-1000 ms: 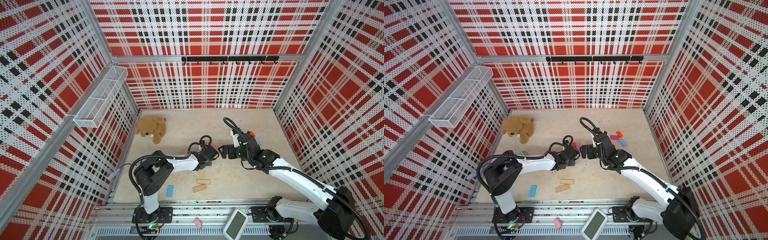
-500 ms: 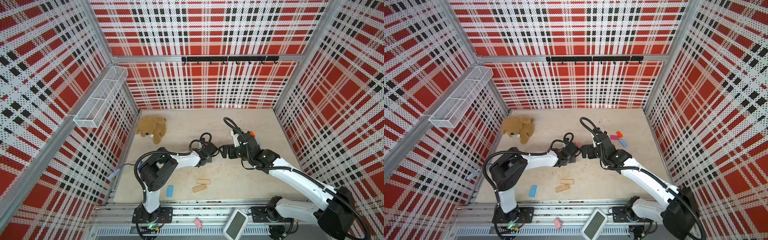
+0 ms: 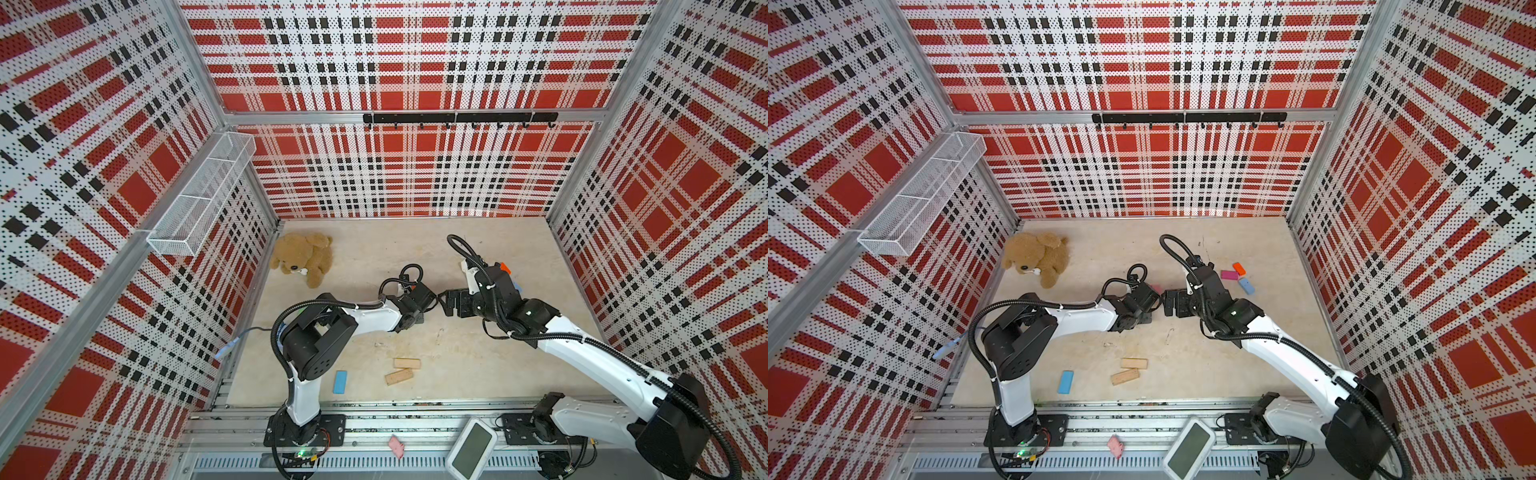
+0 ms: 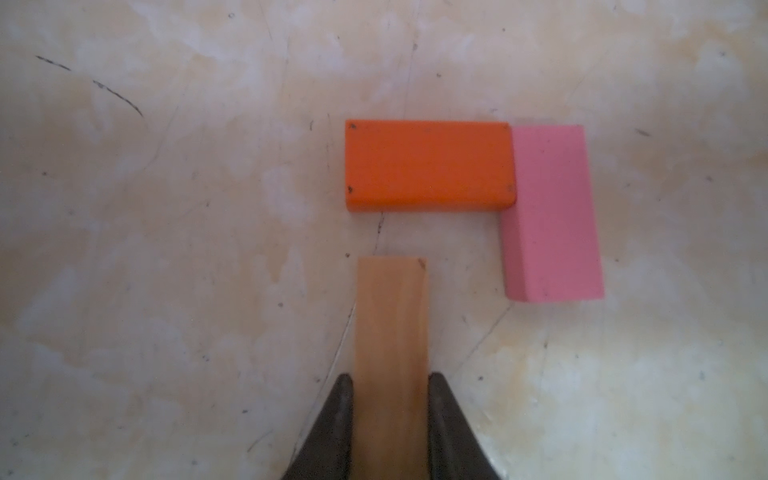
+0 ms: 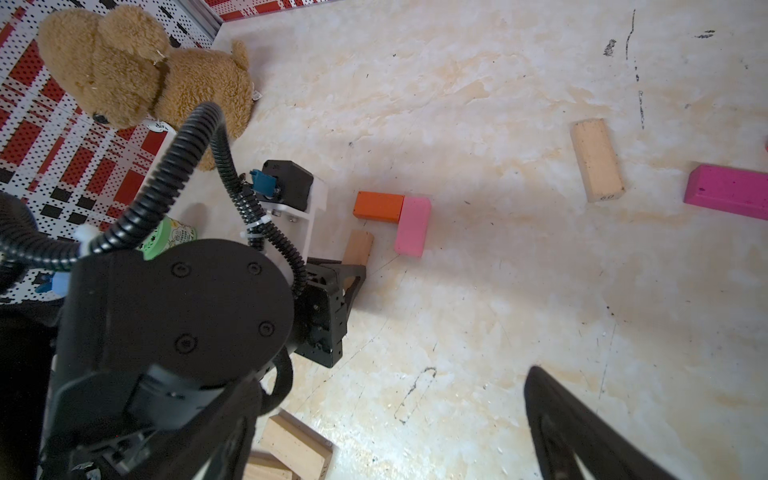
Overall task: Assemble the letter p with building blocks
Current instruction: Place the building block at the center of the board.
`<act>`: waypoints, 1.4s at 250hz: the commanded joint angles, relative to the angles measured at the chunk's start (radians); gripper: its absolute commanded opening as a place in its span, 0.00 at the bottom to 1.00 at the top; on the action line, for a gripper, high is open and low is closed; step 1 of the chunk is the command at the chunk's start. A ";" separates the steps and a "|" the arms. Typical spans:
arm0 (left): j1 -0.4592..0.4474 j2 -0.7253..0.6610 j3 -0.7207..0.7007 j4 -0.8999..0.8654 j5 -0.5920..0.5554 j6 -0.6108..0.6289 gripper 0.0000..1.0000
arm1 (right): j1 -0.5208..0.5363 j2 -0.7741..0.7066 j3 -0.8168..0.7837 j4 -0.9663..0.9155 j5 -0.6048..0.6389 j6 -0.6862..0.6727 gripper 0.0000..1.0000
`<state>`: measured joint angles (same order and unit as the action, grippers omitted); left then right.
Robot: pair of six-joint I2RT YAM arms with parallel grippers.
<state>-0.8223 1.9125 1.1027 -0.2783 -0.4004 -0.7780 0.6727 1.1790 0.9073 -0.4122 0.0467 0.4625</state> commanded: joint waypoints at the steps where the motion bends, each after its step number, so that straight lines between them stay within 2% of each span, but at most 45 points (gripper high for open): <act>1: 0.008 0.032 0.017 -0.044 -0.014 0.000 0.24 | 0.004 -0.012 0.034 0.024 0.002 -0.010 1.00; 121: 0.007 0.038 0.020 -0.042 -0.015 -0.003 0.30 | 0.004 -0.010 0.035 0.023 0.006 -0.010 1.00; 244: -0.001 0.000 0.005 -0.030 0.014 0.003 0.45 | 0.004 -0.012 0.035 0.021 0.008 -0.010 1.00; 302: -0.032 -0.136 -0.086 0.007 0.034 0.005 0.45 | 0.004 -0.012 0.032 0.025 0.009 -0.010 1.00; 329: -0.062 -0.263 -0.204 0.063 0.041 -0.005 0.45 | 0.004 -0.010 0.028 0.032 0.009 -0.010 1.00; 350: -0.067 -0.377 -0.321 0.120 0.058 -0.016 0.44 | 0.004 0.000 0.024 0.043 0.004 -0.011 0.95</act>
<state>-0.8730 1.6821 0.9001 -0.2413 -0.3565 -0.7776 0.6727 1.1790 0.9081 -0.4141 0.0528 0.4618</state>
